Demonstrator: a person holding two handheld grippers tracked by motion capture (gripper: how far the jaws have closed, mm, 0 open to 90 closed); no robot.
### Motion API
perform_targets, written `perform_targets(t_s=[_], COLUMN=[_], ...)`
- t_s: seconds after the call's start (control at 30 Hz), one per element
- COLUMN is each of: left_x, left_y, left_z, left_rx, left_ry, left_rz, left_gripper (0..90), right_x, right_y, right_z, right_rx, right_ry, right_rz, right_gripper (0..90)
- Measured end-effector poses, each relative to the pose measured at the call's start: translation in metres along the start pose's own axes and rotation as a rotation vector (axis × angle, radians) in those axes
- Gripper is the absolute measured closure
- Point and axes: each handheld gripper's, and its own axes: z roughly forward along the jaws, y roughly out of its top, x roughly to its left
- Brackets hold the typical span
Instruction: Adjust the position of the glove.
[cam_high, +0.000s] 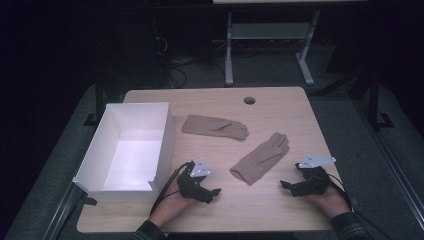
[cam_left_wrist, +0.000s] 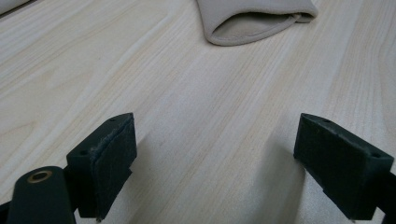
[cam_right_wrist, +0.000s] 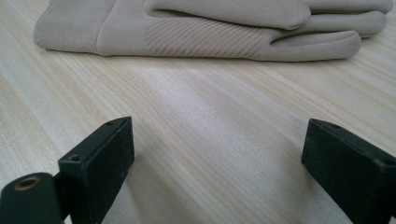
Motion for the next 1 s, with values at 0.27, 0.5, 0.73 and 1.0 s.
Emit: perform_targets(t_s=[0.27, 0.5, 0.73, 1.0], left_x=[0.0, 0.0, 0.001, 0.0], left_y=[0.001, 0.001, 0.0, 0.0], left_z=[0.001, 0.001, -0.001, -0.001], left_rx=[0.002, -0.001, 0.001, 0.002], left_ry=[0.002, 0.002, -0.006, -0.008], left_rz=[-0.004, -0.006, 0.012, 0.014], left_gripper=[12.5, 12.5, 12.6, 12.6], right_x=[-0.002, 0.004, 0.015, 0.026], right_y=[0.003, 0.01, 0.025, 0.038], right_z=[-0.002, -0.009, -0.007, -0.001], right_rx=[0.007, -0.016, -0.011, -0.017], right_ry=[0.02, 0.001, 0.056, 0.132], right_rz=[0.006, 0.001, -0.024, -0.051], right_gripper=[17.6, 41.3, 72.9, 89.6])
